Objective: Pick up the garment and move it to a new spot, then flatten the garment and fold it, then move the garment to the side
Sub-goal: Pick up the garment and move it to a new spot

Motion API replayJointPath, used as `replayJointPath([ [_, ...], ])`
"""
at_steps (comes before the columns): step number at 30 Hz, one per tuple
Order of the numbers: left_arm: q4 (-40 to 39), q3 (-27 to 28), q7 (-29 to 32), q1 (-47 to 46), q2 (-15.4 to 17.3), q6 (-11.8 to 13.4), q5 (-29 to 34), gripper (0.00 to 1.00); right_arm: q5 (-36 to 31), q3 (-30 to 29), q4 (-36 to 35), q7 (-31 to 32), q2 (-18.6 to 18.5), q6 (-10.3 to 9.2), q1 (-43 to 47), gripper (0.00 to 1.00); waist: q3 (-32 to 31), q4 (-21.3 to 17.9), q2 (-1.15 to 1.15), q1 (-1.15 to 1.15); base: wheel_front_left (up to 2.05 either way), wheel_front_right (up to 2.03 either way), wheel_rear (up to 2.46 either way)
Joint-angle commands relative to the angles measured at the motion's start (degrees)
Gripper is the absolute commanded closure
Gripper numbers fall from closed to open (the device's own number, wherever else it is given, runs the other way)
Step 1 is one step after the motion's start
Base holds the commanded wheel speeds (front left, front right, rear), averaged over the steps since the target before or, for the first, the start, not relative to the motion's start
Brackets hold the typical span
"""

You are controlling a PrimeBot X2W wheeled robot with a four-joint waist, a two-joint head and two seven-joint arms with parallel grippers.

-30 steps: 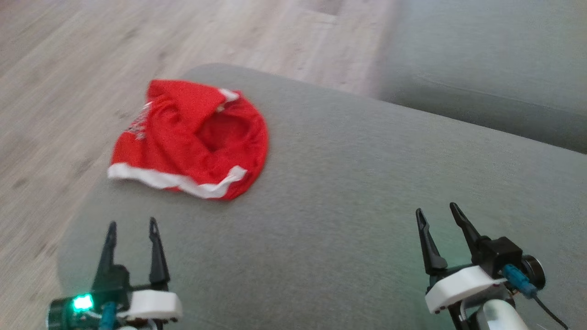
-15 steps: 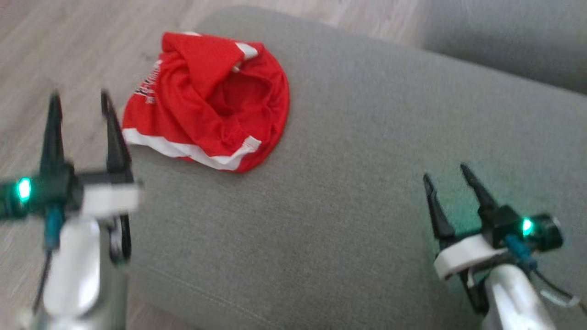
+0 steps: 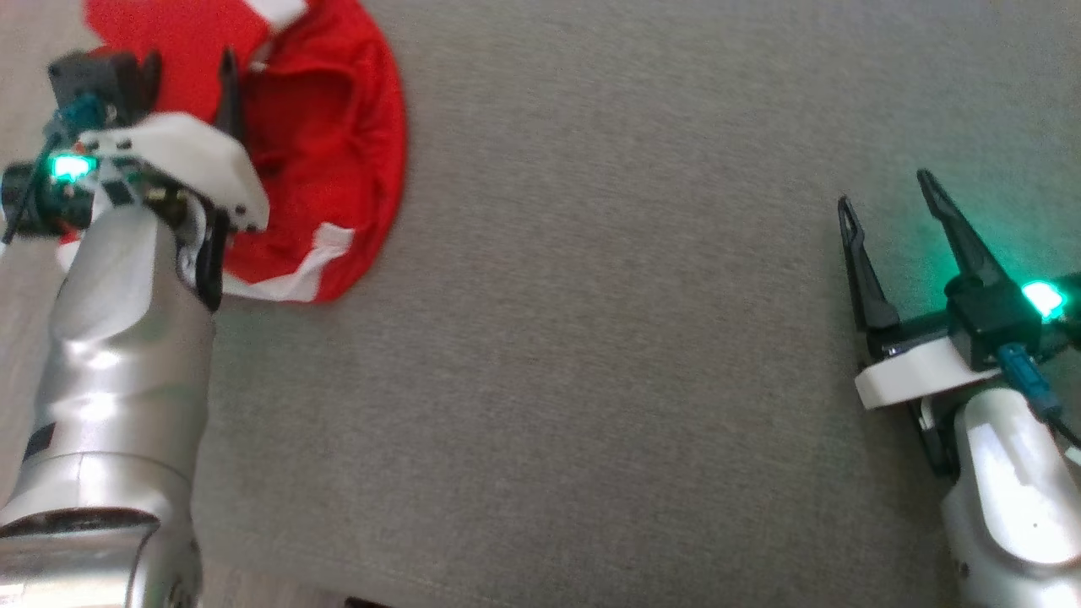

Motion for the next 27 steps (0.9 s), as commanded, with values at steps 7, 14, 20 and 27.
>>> replayJointPath([
  [7, 7.1, 0.0, -4.5, -4.4, 6.4, 4.3, 1.8, 1.00, 0.0, 1.2, -2.3, -0.5, -0.5, -0.04, -1.8, 0.00, 4.5, -4.0, 0.00, -0.02, 0.00, 0.00, 0.00],
  [14, 9.1, -1.9, -11.8, -7.6, 6.5, 4.5, 2.8, 1.00, 0.3, 1.6, -1.4, -0.5, 1.2, -0.04, -1.5, 0.00, 1.2, -3.7, 0.00, -0.02, 0.00, 0.00, 0.00],
  [20, 6.2, -3.3, -14.4, -10.5, 6.4, 2.9, 3.2, 1.00, 1.1, 1.9, -0.8, -0.5, 3.2, -0.04, -0.6, 0.00, -4.3, -4.7, 0.00, -0.02, 0.00, 0.00, 0.00],
  [27, -2.5, -6.0, -15.1, -14.0, 5.8, -0.3, 3.4, 1.00, 2.8, 0.8, -0.7, -0.5, 5.9, -0.04, 1.9, 0.00, -12.6, -9.9, 0.00, -0.02, 0.00, 0.00, 0.00],
])
